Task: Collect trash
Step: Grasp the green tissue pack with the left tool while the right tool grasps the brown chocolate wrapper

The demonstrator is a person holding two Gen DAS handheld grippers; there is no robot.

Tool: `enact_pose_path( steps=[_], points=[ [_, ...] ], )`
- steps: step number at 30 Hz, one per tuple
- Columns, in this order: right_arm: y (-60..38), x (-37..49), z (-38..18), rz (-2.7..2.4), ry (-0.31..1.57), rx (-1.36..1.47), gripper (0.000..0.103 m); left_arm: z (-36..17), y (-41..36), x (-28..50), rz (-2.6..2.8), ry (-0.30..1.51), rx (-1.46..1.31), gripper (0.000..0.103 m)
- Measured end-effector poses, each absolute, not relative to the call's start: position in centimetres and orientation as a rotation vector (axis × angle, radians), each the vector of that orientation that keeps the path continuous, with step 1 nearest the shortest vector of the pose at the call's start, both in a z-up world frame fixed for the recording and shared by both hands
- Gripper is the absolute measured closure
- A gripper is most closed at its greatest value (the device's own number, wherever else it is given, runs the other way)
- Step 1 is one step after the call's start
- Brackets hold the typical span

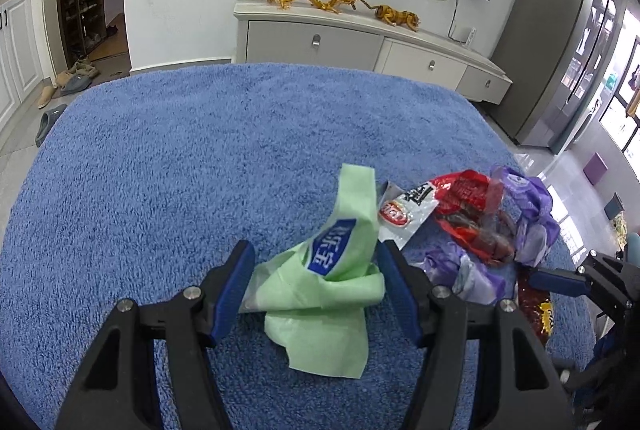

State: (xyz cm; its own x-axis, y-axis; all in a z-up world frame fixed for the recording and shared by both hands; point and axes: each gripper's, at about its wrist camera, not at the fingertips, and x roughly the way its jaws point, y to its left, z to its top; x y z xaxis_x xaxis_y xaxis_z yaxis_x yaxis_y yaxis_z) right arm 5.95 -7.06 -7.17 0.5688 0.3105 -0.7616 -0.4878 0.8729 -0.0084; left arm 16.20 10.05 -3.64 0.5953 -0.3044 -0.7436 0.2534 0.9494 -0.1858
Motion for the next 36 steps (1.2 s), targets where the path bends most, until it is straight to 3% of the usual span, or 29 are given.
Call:
enact_pose_path(
  steps=[2,3,5,11,17,18,36],
  points=[
    [-7.6,5.9,-7.2,0.474,0.842,-0.213,0.05,-3.6,10.0,16.1,-0.326,0.869,-0.062,0.041],
    [-7.8,5.8,-7.2,0.477,0.842,-0.205,0.052,-3.5,9.9,15.9,-0.324,0.862,-0.055,0.047],
    [-7.8,5.5,-7.1,0.487,0.843,-0.198,0.064,-3.5,9.9,15.3,-0.324,0.852,-0.042,0.052],
    [-7.9,3.7,-6.3,0.5,0.842,-0.17,0.078,-2.5,10.5,12.9,-0.316,0.81,-0.05,0.061],
    [-7.9,1.4,-4.5,0.514,0.815,-0.132,0.082,-0.5,12.4,10.4,-0.308,0.776,-0.094,0.069],
    [-7.9,0.9,-4.1,0.519,0.808,-0.122,0.082,0.0,12.6,9.9,-0.311,0.769,-0.095,0.079],
    [-11.3,-6.3,3.2,0.505,0.614,-0.006,0.083,7.7,10.9,1.6,-0.372,0.658,-0.053,0.079]
  ],
)
